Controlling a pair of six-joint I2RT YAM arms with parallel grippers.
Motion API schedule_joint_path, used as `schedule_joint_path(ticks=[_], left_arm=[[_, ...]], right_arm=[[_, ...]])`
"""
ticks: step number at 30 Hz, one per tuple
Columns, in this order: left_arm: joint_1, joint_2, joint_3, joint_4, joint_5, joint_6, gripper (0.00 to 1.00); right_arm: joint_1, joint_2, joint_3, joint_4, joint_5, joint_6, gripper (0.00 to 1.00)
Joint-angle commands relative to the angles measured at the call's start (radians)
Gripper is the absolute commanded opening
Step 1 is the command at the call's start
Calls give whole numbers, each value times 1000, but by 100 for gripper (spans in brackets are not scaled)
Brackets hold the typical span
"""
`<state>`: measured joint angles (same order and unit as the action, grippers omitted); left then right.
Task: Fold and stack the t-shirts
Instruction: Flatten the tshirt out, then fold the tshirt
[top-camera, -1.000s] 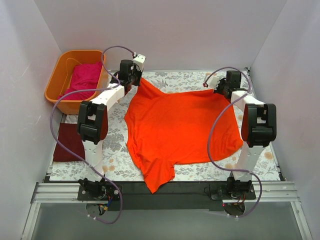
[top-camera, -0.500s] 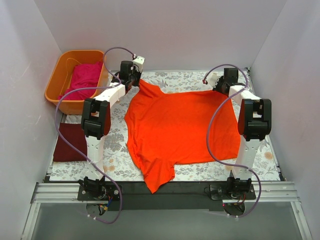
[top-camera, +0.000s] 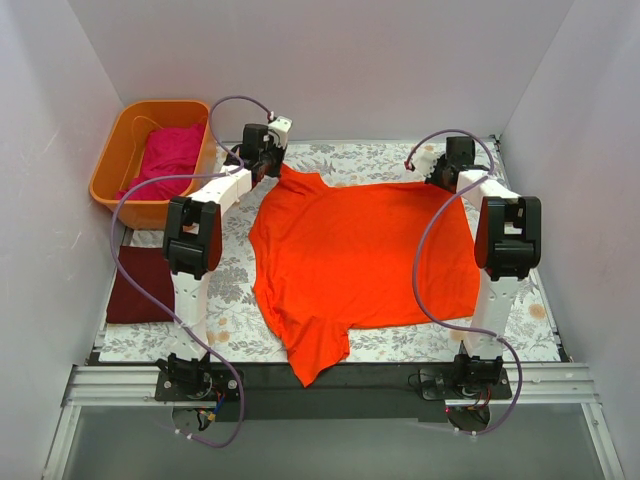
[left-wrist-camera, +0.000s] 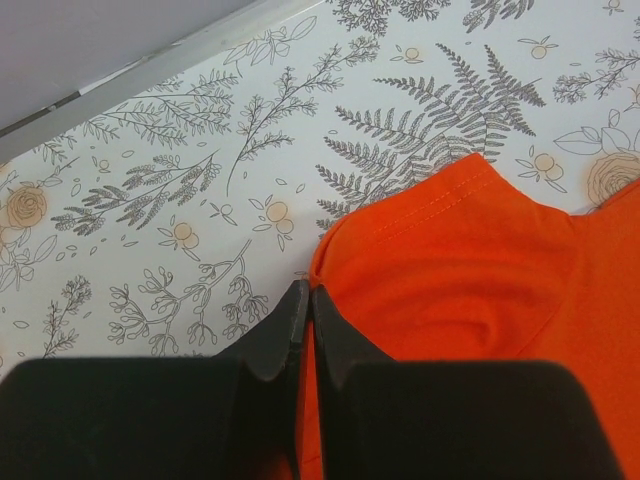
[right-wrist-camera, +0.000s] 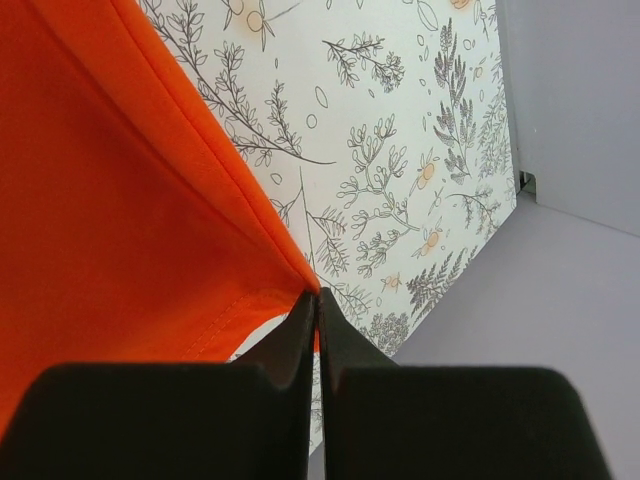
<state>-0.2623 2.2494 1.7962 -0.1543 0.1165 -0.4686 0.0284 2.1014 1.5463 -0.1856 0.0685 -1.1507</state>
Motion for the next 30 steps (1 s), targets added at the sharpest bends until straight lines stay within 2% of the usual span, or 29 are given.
schedule_joint_path(ticks=[1,9,16,25,30], left_arm=[[-3,-56,40,-22,9,-11,0],[-17,-339,-150,-125,67,42,0],[-119,-536,-331,-212,2,94,0],[-190,-669,-435,-393,-34,7,0],[-218,-767,-537,-458,15,-19,0]], right_arm=[[2,-9,58,-20,-13,6,1],[-1,-102,5,-86,-128,-47,1],[-13,-153,3,-178,-200,-93,1],[-56,-244,-92,-248,-248,-211,1],[-90,-305,-196,-255,-259,-259,1]])
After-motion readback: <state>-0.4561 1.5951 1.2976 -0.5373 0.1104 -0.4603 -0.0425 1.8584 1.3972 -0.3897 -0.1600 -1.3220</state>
